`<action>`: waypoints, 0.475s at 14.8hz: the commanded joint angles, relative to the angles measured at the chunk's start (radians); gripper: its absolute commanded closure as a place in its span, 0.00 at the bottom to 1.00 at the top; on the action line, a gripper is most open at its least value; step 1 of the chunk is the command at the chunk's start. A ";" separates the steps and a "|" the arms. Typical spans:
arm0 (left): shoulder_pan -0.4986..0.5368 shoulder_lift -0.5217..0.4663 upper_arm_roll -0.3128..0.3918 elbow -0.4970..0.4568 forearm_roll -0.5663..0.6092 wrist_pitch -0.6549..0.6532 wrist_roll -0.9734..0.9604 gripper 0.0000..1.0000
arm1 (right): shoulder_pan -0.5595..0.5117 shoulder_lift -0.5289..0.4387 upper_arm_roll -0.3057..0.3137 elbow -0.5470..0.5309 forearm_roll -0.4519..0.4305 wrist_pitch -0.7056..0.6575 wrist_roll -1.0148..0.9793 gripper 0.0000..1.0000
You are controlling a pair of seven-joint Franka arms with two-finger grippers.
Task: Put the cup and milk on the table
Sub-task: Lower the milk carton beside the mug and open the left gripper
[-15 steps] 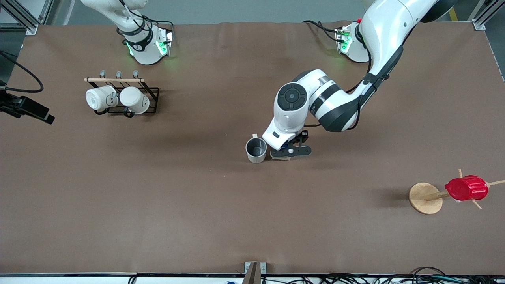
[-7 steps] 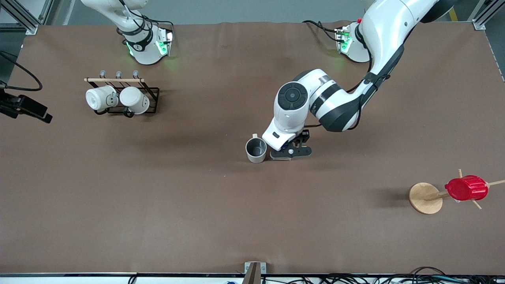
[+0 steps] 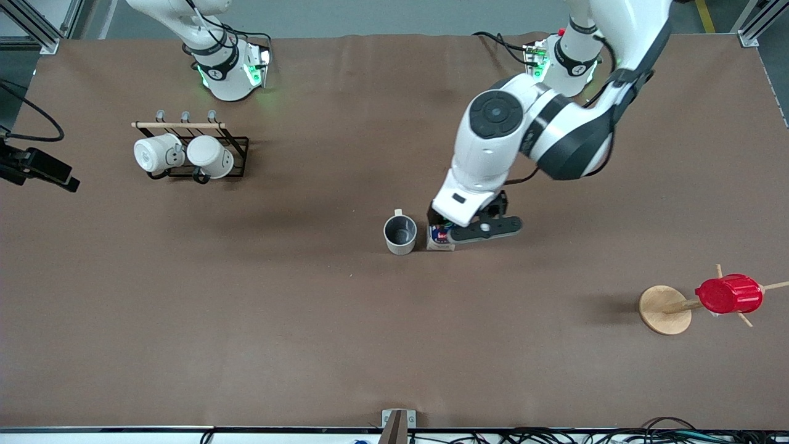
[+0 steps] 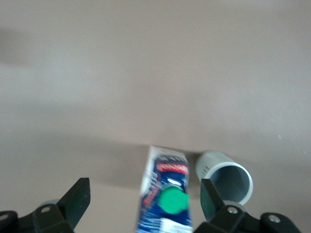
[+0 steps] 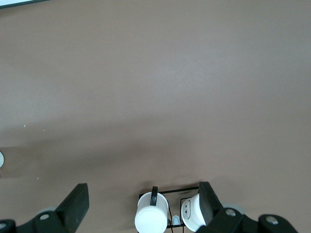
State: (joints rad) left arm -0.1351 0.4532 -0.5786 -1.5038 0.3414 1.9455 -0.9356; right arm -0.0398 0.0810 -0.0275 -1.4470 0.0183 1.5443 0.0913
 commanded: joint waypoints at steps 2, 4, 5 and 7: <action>-0.001 -0.161 0.156 -0.097 -0.155 0.001 0.166 0.00 | -0.005 -0.023 0.003 -0.016 -0.014 -0.004 -0.010 0.00; -0.005 -0.264 0.254 -0.175 -0.250 0.006 0.295 0.00 | -0.003 -0.023 0.004 -0.016 -0.014 -0.006 -0.010 0.00; -0.006 -0.315 0.305 -0.218 -0.280 0.012 0.346 0.00 | -0.005 -0.023 0.005 -0.016 -0.014 -0.006 -0.010 0.00; -0.005 -0.381 0.386 -0.268 -0.321 0.012 0.443 0.00 | -0.005 -0.021 0.003 -0.016 -0.015 -0.003 -0.010 0.00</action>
State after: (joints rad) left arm -0.1337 0.1881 -0.2578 -1.6611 0.0666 1.9437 -0.5672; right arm -0.0398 0.0810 -0.0278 -1.4470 0.0180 1.5439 0.0905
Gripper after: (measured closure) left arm 0.000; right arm 0.000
